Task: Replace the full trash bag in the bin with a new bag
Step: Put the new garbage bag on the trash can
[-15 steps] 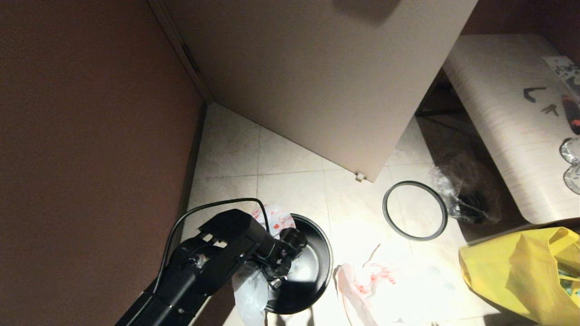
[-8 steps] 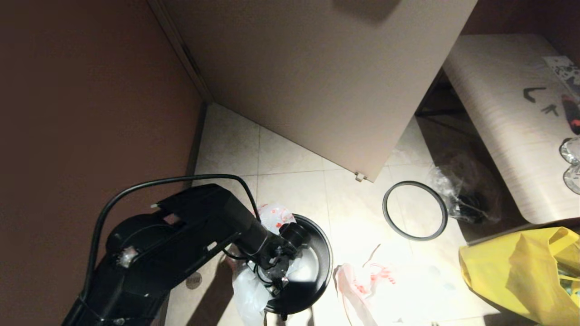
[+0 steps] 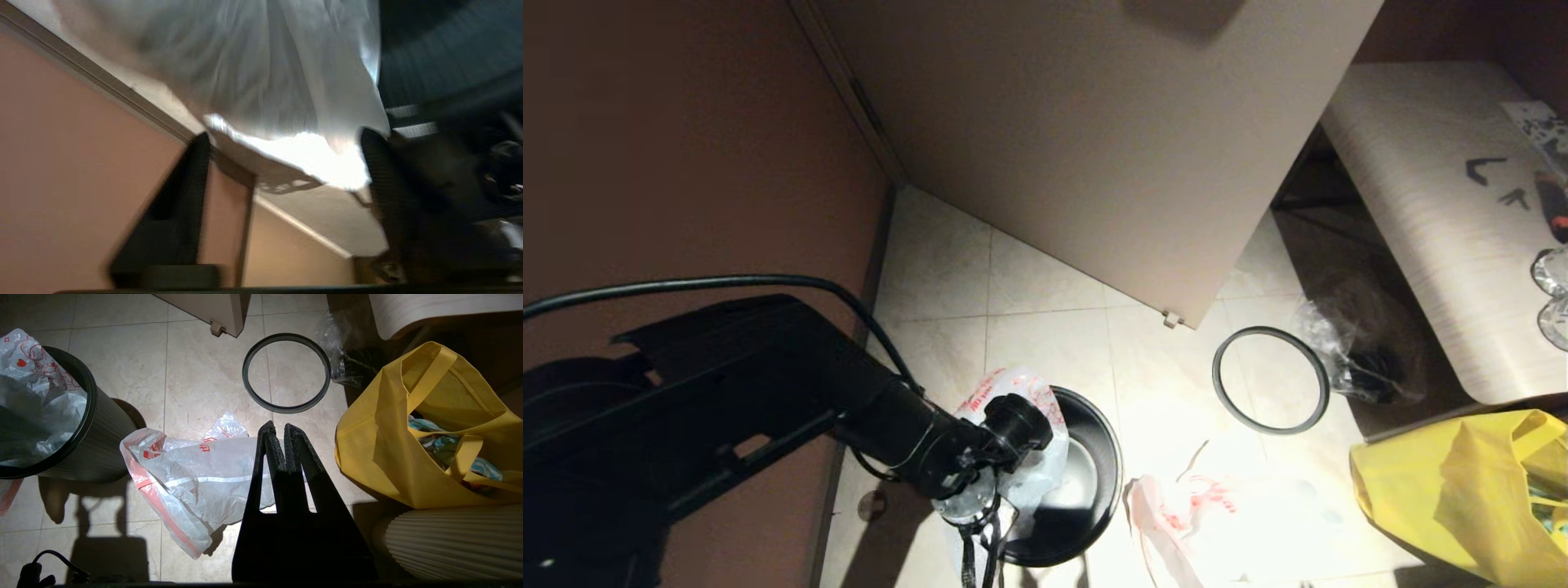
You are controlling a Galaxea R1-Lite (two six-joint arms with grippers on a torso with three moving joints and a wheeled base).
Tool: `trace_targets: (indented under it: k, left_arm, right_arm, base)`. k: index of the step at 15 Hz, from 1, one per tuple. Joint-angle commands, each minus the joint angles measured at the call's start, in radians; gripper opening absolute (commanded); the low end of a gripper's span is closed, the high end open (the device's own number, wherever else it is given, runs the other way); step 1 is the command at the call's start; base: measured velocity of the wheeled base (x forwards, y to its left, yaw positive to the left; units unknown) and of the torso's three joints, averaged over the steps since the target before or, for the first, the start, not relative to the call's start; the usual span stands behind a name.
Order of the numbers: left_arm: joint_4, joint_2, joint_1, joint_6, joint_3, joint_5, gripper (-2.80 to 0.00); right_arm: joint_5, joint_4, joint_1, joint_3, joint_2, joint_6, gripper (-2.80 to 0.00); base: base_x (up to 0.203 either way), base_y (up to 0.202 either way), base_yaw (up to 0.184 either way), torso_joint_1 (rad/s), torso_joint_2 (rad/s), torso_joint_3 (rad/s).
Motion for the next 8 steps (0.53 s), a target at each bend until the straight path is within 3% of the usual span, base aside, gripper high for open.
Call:
trace_targets:
  k: [1, 5, 8]
  left_arm:
    - [-0.062, -0.087, 0.009, -0.015, 0.086, -0.005, -2.8]
    - [-0.372, -0.088, 0.093, -0.059, 0.28, -0.073, -2.8]
    - [-0.631, -0.038, 0.147, -0.178, 0.375, -0.095, -2.8]
  right_arm:
    - [0.0, 0.0, 0.0, 0.0, 0.001, 0.0, -2.8]
    - [0.0, 0.0, 0.0, 0.0, 0.001, 0.0, -2.8]
    - [0.0, 0.0, 0.0, 0.0, -0.001, 0.0, -2.8]
  base:
    - [0.0, 0.0, 0.0, 0.0, 0.0, 0.0]
    - [0.0, 0.0, 0.0, 0.0, 0.0, 0.0]
    - [0.0, 0.0, 0.0, 0.0, 0.0, 0.0]
